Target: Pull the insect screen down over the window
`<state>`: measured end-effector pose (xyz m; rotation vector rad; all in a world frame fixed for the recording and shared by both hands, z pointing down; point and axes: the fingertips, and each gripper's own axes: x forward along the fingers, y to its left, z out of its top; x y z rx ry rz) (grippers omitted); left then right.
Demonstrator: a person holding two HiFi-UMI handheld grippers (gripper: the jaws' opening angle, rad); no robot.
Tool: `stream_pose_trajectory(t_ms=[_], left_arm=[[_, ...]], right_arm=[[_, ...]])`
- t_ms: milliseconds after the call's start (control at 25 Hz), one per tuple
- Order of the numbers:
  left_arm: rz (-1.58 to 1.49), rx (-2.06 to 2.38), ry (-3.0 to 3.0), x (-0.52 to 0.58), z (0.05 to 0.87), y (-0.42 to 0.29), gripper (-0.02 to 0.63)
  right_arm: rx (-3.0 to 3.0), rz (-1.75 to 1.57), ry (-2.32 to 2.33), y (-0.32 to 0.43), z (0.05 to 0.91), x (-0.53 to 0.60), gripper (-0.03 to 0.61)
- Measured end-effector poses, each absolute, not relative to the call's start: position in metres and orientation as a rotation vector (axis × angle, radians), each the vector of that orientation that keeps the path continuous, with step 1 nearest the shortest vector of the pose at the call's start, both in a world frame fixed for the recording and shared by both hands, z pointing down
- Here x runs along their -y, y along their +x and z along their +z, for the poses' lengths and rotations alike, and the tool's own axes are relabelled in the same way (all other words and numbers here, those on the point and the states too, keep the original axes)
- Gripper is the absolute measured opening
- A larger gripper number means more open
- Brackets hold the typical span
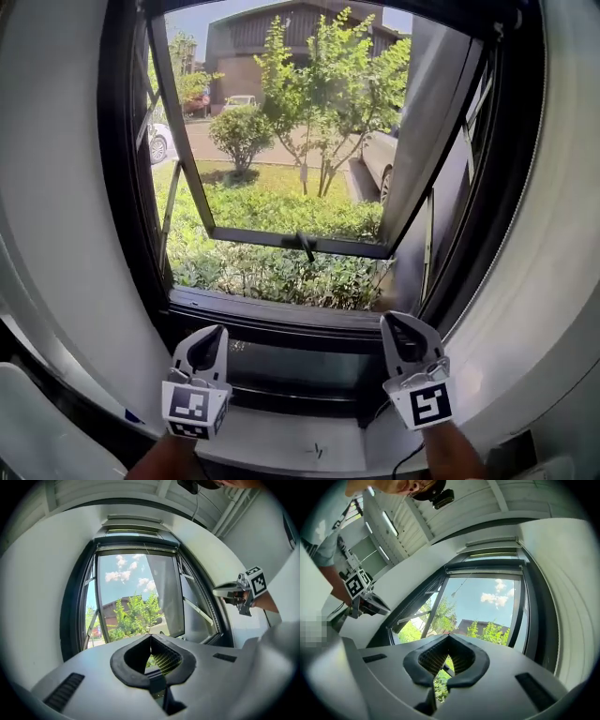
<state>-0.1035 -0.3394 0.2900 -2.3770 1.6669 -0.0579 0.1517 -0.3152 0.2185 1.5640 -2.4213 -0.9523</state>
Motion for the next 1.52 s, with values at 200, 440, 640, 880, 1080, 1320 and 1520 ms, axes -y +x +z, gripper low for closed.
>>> stream_pose_trajectory(t_ms=[200,440,640,880,1080,1320,1520], left_arm=[[-0.131,-1.542,-2.337,0.379,0.233,-0.102,0.031],[-0.315,-1.431,-2.155,0.423,0.164,-0.118,0.124],[-0.397,-1.359,-2.032,0.457,0.096,-0.135,0.219],[-0.482,-1.357,-1.896,0.491,0.025,-0.163,0.285],[-0.608,-1.358,-1.691,0.513,-0.031,-0.184,0.325],[-0.54,-1.361,-1.52,0.507,-0.128,-0.191,0.353],[-0.518,-1.4,-1.399,0.498,-0.198,-0.198,0.364]], right_arm=[[2.218,-1.18,1.513,0.161,0.154,0.361,-0.005],[1.961,-1.448,1.456,0.152,0.067,0.381,0.025],[1.715,-1.576,1.4,0.153,0.005,0.399,0.141],[1.477,-1.558,1.472,0.175,-0.078,0.426,0.183],[1.338,-1.555,1.601,0.199,-0.164,0.429,0.183],[1.191,-1.536,1.662,0.206,-0.228,0.429,0.201],[1.114,-1.517,1.645,0.205,-0.253,0.434,0.204]])
